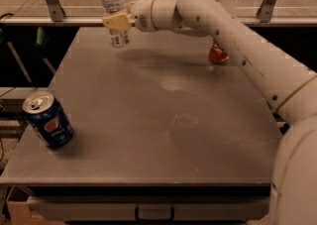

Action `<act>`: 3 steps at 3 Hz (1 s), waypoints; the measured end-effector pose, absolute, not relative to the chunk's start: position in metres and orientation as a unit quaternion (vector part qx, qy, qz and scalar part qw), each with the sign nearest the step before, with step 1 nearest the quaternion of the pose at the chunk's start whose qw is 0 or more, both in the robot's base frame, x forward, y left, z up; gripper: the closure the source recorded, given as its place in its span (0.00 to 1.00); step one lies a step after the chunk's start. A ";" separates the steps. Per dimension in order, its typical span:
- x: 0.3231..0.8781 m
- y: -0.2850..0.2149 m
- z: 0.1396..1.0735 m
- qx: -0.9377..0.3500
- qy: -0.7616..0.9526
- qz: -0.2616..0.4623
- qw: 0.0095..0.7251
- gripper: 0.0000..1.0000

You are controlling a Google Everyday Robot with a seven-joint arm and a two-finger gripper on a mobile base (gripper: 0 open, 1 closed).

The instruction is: Move blue plastic bottle near coke can

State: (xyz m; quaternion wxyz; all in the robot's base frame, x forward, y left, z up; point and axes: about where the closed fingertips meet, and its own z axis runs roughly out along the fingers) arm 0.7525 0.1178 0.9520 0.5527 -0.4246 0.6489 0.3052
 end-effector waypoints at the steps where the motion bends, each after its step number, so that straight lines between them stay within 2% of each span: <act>1: 0.718 0.070 0.972 -0.422 0.655 0.300 0.550 1.00; 3: 0.671 -0.072 0.972 -0.363 0.718 0.231 0.547 1.00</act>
Offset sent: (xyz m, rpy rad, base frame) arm -0.0954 -0.2271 0.0258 -0.1087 0.0588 -0.2527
